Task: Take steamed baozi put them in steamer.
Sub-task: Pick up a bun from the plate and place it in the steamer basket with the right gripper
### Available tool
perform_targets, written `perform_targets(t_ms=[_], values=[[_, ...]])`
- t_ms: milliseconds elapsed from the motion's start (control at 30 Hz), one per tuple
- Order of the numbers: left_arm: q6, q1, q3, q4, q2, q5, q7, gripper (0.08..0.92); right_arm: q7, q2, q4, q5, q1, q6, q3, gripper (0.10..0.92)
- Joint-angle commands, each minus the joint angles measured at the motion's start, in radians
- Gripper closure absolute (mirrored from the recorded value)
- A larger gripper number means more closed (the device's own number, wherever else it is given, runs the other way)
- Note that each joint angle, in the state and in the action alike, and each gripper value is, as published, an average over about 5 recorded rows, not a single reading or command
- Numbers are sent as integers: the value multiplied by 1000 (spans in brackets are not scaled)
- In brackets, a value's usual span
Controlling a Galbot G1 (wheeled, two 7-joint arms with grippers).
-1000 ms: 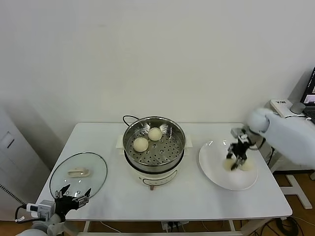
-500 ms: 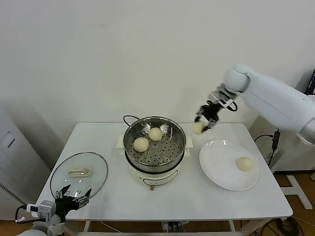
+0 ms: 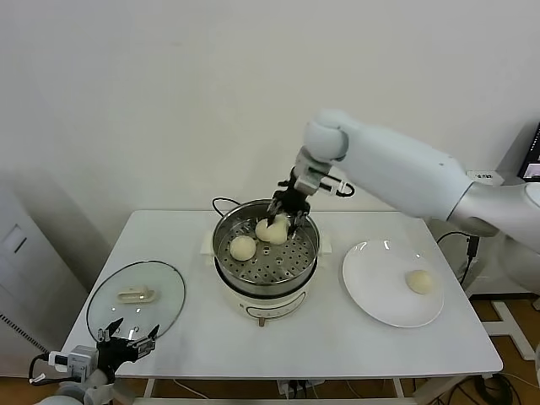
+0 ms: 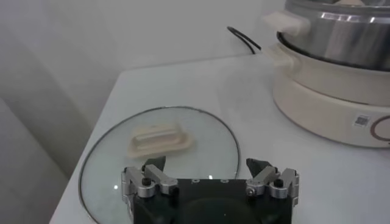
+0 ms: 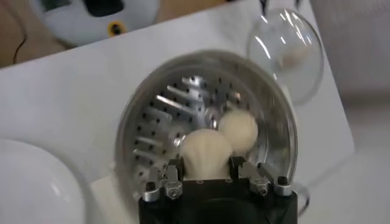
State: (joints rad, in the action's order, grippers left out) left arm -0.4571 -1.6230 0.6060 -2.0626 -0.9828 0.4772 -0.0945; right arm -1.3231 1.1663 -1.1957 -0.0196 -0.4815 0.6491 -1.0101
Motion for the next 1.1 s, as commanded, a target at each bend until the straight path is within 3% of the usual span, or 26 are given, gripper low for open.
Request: perform_targets(t_ms=[33,700,1100], values=[[-1,1,0,1,2,-2,0,177,-5,66,-66,124,69,144,-3,558],[4,-5,7,4,6,0,0,177,-29,91,-64,284,184,148,29,547],[5,-9,10,1,6,0,0,177,-41,78,-52,286,173,130,73,249]])
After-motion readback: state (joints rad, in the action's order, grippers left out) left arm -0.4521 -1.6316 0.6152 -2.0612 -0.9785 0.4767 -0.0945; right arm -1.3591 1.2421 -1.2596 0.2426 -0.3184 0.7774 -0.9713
